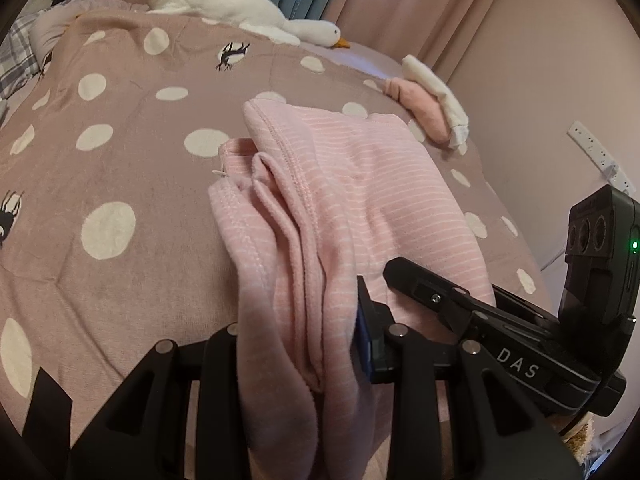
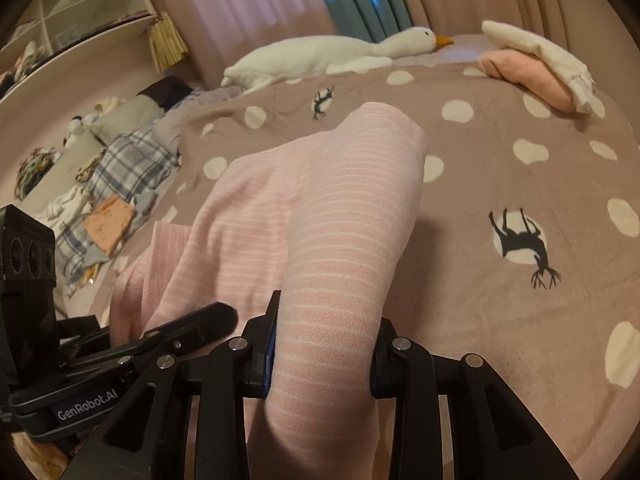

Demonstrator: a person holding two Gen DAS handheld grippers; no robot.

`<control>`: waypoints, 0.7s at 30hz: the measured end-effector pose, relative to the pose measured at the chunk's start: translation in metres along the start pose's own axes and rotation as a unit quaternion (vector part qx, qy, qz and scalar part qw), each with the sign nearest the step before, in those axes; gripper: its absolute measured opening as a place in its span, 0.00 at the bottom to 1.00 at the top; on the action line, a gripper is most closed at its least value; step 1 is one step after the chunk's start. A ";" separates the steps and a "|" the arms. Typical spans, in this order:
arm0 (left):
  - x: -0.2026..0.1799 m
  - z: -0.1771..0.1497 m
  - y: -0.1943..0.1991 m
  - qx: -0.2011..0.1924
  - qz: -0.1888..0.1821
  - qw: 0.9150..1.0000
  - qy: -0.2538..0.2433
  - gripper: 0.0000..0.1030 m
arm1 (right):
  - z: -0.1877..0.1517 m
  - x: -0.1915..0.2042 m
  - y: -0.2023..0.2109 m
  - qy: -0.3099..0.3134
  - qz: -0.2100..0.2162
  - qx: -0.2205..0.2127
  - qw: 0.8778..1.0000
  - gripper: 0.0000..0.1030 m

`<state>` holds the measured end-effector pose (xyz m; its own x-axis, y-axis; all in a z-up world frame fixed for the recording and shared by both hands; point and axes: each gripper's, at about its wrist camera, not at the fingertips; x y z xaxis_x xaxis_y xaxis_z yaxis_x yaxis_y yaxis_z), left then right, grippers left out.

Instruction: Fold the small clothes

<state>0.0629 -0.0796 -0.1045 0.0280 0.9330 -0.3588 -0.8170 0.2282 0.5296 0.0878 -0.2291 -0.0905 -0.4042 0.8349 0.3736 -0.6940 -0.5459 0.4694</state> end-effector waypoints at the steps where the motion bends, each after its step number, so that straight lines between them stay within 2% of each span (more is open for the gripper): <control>1: 0.001 -0.002 -0.003 0.003 0.003 1.000 0.001 0.30 | -0.001 -0.004 0.000 -0.002 0.002 0.003 1.000 0.33; 11: 0.022 -0.016 -0.028 0.032 0.024 0.999 0.029 0.30 | -0.018 -0.007 -0.027 -0.005 0.000 0.043 0.999 0.33; 16: 0.026 -0.025 -0.037 0.050 0.043 0.998 0.026 0.31 | -0.027 -0.009 -0.037 -0.005 -0.009 0.063 0.998 0.33; 21: 0.030 -0.030 -0.043 0.058 0.055 0.996 0.024 0.35 | -0.032 -0.012 -0.039 -0.010 -0.025 0.076 0.997 0.36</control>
<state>0.0815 -0.0703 -0.1614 -0.0881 0.9401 -0.3295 -0.7410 0.1592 0.6524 0.1012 -0.2158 -0.1388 -0.3590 0.8604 0.3617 -0.6145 -0.5095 0.6023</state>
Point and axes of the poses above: each gripper's, at about its wrist camera, not at the fingertips, and y roughly against the way its jaws point, x to its left, z to its top, and after that the axes turned 13 degrees about -x, right-handed
